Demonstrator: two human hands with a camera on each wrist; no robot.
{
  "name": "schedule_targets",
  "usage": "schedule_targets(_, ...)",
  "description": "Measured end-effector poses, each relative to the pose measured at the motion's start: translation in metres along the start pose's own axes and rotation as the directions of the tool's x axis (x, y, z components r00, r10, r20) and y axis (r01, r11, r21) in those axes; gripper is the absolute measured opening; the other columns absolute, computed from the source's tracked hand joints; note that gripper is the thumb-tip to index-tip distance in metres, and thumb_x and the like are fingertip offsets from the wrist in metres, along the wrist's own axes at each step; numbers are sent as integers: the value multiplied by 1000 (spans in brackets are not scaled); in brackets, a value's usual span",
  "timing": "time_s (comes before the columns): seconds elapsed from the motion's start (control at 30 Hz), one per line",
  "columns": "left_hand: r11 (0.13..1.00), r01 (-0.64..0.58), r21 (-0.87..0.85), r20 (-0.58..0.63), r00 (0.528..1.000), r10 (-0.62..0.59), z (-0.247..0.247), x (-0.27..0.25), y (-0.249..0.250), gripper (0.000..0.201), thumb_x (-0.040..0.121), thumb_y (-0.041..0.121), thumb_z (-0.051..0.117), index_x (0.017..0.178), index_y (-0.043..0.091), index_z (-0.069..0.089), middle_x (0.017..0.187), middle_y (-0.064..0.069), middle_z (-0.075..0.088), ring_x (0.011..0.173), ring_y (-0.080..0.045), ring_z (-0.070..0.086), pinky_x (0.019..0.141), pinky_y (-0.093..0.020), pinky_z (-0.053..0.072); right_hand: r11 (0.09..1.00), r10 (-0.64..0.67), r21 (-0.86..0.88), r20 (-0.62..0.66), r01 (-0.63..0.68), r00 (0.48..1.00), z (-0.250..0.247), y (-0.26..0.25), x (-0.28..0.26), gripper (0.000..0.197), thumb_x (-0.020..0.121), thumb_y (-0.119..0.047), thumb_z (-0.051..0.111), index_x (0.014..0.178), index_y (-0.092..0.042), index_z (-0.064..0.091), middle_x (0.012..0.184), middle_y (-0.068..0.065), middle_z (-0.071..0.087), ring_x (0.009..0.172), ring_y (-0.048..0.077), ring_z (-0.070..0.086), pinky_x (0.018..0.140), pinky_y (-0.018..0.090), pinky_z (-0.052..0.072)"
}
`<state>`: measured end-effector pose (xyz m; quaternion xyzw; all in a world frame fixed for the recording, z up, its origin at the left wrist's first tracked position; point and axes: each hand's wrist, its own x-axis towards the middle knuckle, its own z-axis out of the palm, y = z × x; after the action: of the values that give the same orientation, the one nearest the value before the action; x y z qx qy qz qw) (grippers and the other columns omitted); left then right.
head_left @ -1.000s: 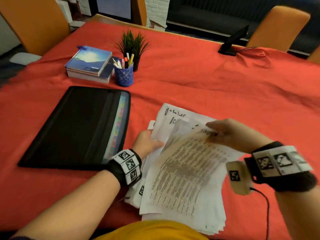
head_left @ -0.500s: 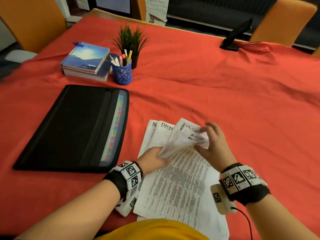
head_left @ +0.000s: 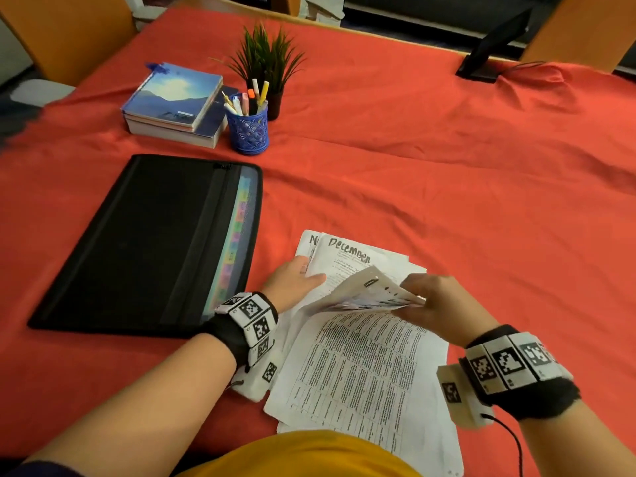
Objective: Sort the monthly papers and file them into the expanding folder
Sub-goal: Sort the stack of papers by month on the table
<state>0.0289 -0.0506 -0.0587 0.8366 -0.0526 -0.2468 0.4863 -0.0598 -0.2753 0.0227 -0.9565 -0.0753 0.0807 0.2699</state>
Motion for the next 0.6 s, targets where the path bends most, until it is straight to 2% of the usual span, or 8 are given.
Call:
schedule_targets(0.1,999,-18,50,6,1000,18,7,4,-8,27,86,17,61,112,12,57,105,-3,62,96,-20,59,87,-38,50,998,-57,0,-16,57,998,11,-1,-4,11,72,-7,73,80,-14,72,73,-15,56,64,-6,53,57,11,38)
schedule_targets(0.17,993,-114,41,-19,993,114,9,2,-7,9,87,13,58,80,16,57,78,-1,58,73,-18,54,69,-36,45,998,-67,12,-42,67,997,16,2,-7,13,73,-6,73,82,-15,71,82,-16,54,71,-9,52,62,4,35)
schedule_targets(0.2,988,-147,39,-21,989,148,8,0,-7,24,87,11,58,66,17,50,64,1,50,62,-16,45,61,-33,37,998,-67,10,-58,68,996,18,4,-8,15,72,-5,73,83,-14,71,90,-11,55,76,-8,53,68,4,35)
schedule_targets(0.23,984,-181,7,-22,983,181,9,-1,-10,31,87,10,60,59,16,47,58,3,44,58,-13,39,59,-30,32,997,-72,-3,-74,72,995,20,7,-9,16,72,-4,73,85,-13,71,102,-3,55,86,-5,53,75,11,38)
schedule_targets(0.3,980,-189,-67,3,982,190,8,-5,-12,25,82,11,67,58,8,59,57,2,50,57,-11,42,59,-28,35,997,-77,-39,-99,74,992,22,11,-11,17,71,-2,73,86,-11,72,126,8,47,106,14,52,86,27,42)
schedule_targets(0.37,978,-188,-85,23,981,191,6,-10,-10,20,77,12,73,61,3,64,59,0,55,57,-7,46,58,-24,39,998,-57,-39,-111,53,992,22,13,-12,20,71,0,73,86,-13,72,139,10,37,119,20,45,91,34,42)
schedule_targets(0.47,977,-199,-72,42,978,203,5,-11,-6,34,73,12,78,51,14,52,53,4,48,45,2,38,48,-16,33,998,-52,-48,-108,47,993,20,12,-12,23,71,1,72,88,-14,72,140,7,39,123,24,46,92,37,44)
schedule_targets(0.6,979,-190,-74,3,982,190,6,-12,-4,53,78,18,74,49,19,30,49,7,26,41,-3,24,43,-17,19,991,-110,-90,-139,98,984,19,11,-11,23,70,5,67,87,-11,71,133,10,47,117,26,52,91,36,45)
